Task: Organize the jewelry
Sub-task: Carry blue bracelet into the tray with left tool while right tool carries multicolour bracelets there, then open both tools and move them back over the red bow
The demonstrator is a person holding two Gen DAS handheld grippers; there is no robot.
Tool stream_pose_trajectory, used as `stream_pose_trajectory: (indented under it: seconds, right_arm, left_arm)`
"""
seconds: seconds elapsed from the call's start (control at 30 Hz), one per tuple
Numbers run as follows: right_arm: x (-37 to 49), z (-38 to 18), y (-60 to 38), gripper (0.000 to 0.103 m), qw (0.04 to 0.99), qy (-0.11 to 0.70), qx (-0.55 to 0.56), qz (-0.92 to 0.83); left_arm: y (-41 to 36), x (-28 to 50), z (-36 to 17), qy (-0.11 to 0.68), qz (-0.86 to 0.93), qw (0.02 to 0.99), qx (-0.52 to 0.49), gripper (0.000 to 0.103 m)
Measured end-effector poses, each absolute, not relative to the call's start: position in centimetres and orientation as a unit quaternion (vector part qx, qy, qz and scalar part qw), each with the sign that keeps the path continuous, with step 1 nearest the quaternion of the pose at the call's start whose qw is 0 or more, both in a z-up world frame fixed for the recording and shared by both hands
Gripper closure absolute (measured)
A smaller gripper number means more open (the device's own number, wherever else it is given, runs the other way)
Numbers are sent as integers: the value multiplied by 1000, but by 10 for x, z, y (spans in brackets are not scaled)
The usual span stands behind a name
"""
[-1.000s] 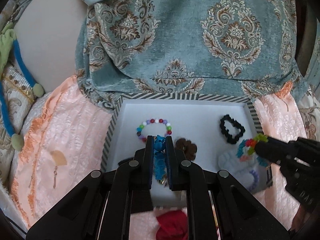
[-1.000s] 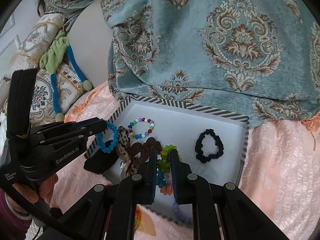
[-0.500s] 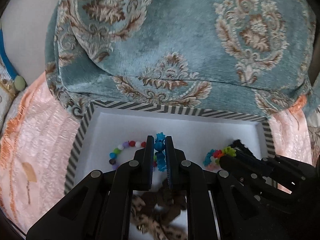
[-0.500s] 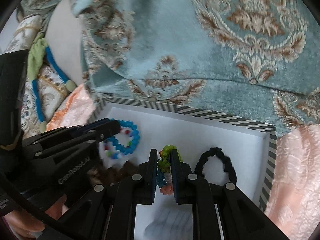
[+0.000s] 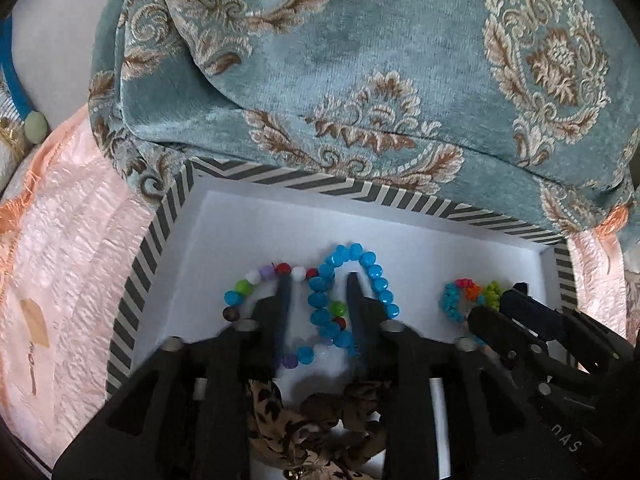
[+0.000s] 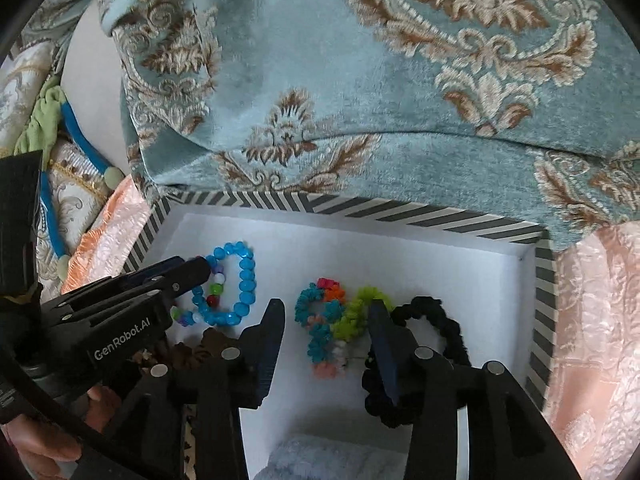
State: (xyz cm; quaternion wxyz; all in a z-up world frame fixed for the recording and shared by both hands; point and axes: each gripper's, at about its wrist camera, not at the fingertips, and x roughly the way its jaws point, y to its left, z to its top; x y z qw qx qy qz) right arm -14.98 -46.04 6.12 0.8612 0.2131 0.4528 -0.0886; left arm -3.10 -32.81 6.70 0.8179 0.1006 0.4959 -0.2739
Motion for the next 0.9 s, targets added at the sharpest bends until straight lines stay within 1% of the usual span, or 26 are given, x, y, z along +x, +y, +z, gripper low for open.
stream_pose_trajectory:
  seconds: [0.1,0.33,0.43,0.5,0.57,0.8,0.9]
  right_arm:
    - [-157,70,-460,62,864,448,213,-90]
    - [-177,95,-445,60,876,433,187,-102]
    - [-187,105,-437,59,879,429,176,-107]
    - [-192,109,-431,59,880,429,171,-109]
    - [-199,114,-424,59,881,430,164,-111]
    - [-232,129,-400,59,884,430,142,-116]
    - [-245,135,-391,55,887,429,126,-120]
  left_arm:
    - [-319,-33,70,499,-276,817,86,62]
    - [-291,-51,86,492,-278,821,84,61]
    - [-280,-63,101,483,-284,825,82,55]
    - [-279,-72,107,477,-287,827,80,48]
    - [-270,-82,116,472,-293,828,76,45]
    - [-240,-115,129,459,-302,830,89,45]
    - [-227,-133,131,457,-307,830,96,45]
